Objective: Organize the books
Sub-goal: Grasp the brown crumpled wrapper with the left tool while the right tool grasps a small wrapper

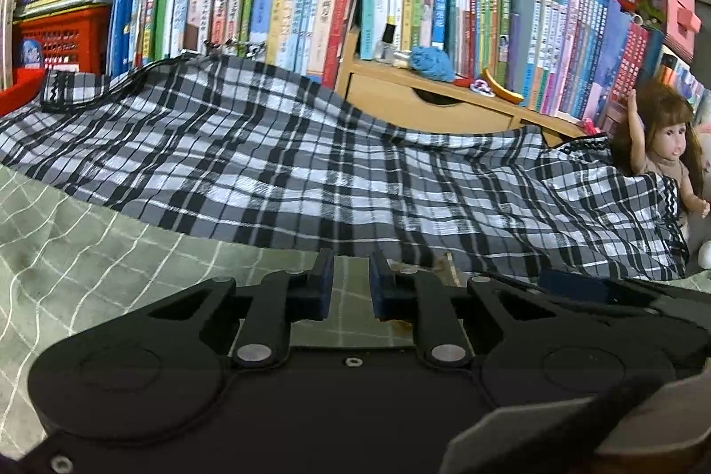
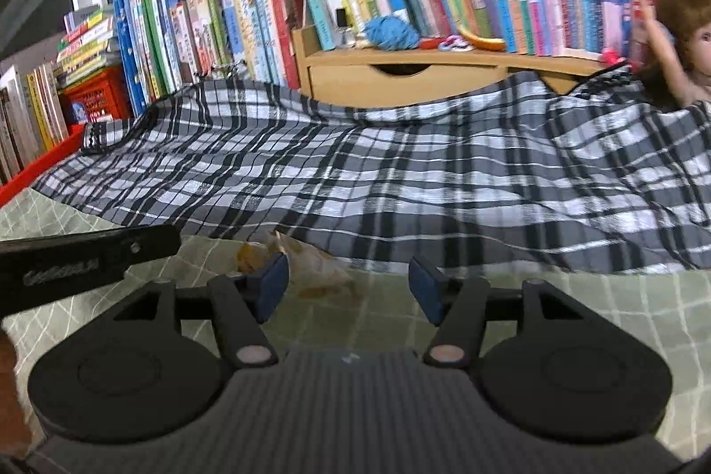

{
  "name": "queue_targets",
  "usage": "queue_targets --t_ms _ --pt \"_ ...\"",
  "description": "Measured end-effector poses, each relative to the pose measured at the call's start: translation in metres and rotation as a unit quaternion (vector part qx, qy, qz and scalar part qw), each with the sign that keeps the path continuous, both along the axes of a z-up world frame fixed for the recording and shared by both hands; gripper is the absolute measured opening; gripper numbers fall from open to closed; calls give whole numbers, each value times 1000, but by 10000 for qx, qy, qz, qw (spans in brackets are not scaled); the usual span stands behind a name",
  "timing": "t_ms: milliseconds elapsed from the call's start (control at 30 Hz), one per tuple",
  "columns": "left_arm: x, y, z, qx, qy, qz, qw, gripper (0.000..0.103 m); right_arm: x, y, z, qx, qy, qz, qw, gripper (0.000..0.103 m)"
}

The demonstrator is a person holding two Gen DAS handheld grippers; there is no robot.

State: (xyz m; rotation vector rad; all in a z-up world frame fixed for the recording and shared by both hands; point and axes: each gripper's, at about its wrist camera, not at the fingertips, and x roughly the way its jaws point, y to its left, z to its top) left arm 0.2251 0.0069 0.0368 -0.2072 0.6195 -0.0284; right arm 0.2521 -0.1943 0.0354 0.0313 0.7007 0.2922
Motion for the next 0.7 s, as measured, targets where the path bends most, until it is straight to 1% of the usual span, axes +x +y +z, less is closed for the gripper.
queue_targets --t_ms 67,100,133,167,200,233,267,300,333,367,400,433,467,567,633,667,700 --pt "1 4 -3 -53 70 -70 9999 16 9 8 -6 -130 169 62 9998 72" --pt "1 5 -4 -90 88 -101 9999 19 11 11 -9 -133 264 98 9995 68" --pt "1 6 -5 -115 100 -136 9998 19 13 12 -11 -85 350 144 9992 55" --pt "0 6 -6 -129 103 -182 9997 21 14 13 -12 -73 431 161 9989 46" --pt "0 6 -8 -122 109 -225 9996 26 13 13 -13 -51 466 163 9988 38" --pt "-1 5 -8 -108 110 -258 9995 30 10 11 -13 41 432 184 9989 36" --pt "-1 3 -9 -85 102 -293 9995 40 7 8 -11 132 411 213 9988 31" --pt "-1 2 -10 -60 88 -343 9994 48 5 4 -10 171 410 181 9989 23" --pt "-1 -1 -10 -41 85 -394 9992 51 2 -2 -8 206 362 122 9991 23" --pt "0 -4 -11 -19 88 -474 9988 57 -1 -7 -5 240 322 80 9992 23" --pt "1 -8 -12 0 91 -567 9984 65 -3 -13 -3 283 298 35 9991 23" --pt "3 -13 -13 31 99 -660 9978 70 -4 -20 -1 335 279 -20 9990 23" --pt "5 -19 -14 73 102 -731 9972 78 -5 -27 1 384 262 -86 9989 23" --pt "11 -38 -20 339 40 -772 9964 79 -10 -44 5 456 234 -255 9984 23" --pt "18 -48 -25 461 52 -740 9962 77 -15 -52 6 399 210 -288 9986 23" --pt "21 -52 -27 482 95 -703 9963 65 -17 -54 6 340 185 -292 9988 23" --pt "24 -55 -29 482 151 -648 9966 40 -20 -56 6 300 171 -287 9990 23"
